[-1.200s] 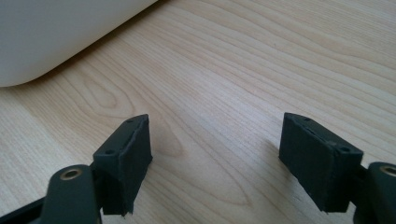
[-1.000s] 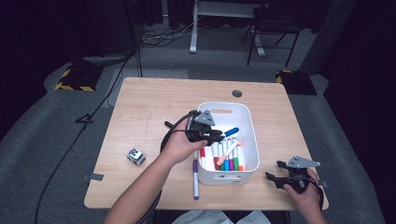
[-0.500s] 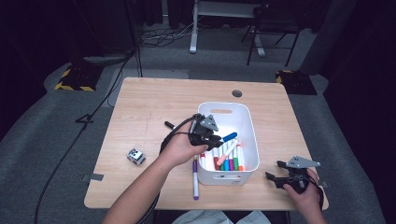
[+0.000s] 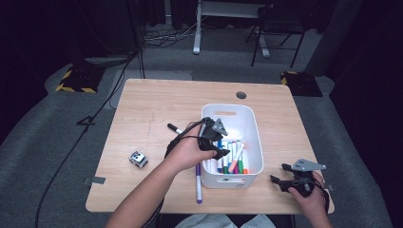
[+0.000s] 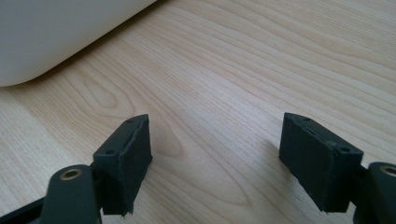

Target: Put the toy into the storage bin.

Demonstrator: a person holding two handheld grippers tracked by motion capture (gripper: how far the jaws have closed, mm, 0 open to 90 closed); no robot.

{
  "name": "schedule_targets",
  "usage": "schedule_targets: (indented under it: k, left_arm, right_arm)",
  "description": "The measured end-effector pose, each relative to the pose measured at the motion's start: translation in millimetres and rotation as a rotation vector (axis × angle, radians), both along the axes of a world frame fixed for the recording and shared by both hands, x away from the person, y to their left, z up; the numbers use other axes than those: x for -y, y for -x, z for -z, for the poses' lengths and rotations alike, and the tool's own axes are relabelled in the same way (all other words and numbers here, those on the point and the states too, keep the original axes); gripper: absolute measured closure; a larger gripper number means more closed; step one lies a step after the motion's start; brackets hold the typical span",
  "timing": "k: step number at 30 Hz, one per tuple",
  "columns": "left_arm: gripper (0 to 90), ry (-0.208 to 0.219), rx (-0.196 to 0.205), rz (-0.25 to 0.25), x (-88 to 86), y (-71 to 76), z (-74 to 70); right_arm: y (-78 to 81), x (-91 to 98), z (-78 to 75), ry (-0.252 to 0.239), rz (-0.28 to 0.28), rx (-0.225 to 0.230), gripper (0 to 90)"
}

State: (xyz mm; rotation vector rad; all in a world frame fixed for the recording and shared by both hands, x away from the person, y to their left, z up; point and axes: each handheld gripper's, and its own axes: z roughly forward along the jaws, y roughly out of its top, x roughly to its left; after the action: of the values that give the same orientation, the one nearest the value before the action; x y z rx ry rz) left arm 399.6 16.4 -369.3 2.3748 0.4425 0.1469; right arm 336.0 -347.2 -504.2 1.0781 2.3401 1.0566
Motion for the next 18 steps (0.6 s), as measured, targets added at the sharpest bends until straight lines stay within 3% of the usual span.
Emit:
schedule_targets:
  k: [6,11,16,18]
  left_arm:
    - [31.9,0.087,0.034,-0.047,-14.9,0.0,-15.2]
    - [31.2,0.176,0.063,-0.131,-38.7,0.6,-28.1]
    - [31.4,0.241,0.059,-0.179,-60.2,-0.4,-32.2]
    - [31.4,0.235,0.067,-0.192,-68.9,-1.6,-33.0]
  right_arm:
    - [-0.1,0.1,0.1,0.001,-0.001,0.002,25.4]
    - [-0.2,0.2,0.0,0.001,-0.002,0.002,25.4]
    - [-0.2,0.2,0.1,-0.001,0.0,0.002,25.5]
    - [-0.5,0.5,0.1,-0.004,-0.001,0.001,25.5]
